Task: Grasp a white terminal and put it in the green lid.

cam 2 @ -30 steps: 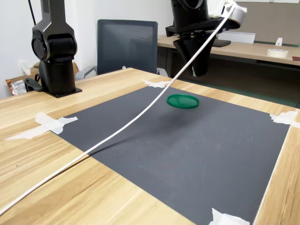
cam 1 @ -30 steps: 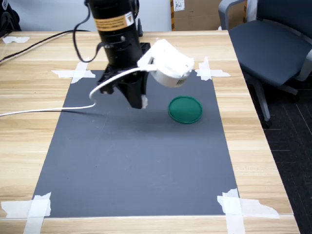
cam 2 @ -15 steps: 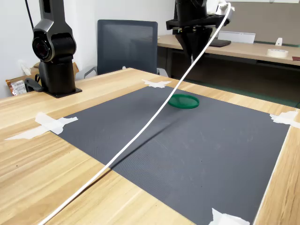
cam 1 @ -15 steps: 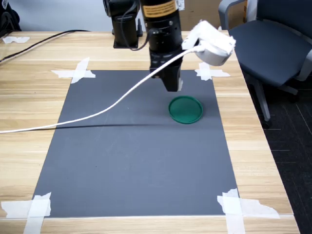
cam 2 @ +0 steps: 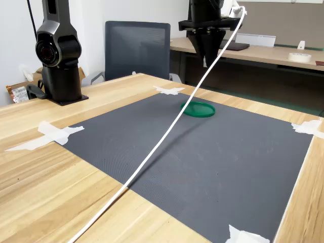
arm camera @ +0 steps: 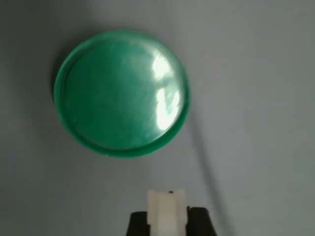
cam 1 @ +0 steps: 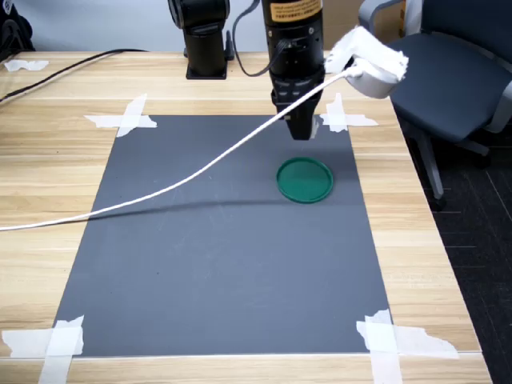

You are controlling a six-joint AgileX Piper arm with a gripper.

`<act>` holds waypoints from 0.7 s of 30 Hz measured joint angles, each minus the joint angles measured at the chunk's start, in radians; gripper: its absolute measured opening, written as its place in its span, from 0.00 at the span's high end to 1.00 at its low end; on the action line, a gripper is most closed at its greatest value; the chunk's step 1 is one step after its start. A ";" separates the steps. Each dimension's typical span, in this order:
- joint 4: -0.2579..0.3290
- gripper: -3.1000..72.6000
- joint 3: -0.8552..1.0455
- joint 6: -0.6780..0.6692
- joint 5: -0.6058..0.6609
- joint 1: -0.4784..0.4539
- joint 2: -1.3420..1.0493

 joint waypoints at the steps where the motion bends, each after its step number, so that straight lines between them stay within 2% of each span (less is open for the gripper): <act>1: -0.004 0.85 0.017 0.000 -0.001 0.000 0.000; 8: -0.025 0.80 0.083 0.000 -0.054 0.001 0.000; 17: -0.006 0.46 0.088 0.002 -0.098 0.001 -0.029; 21: -0.003 0.39 0.088 0.002 -0.103 0.001 -0.034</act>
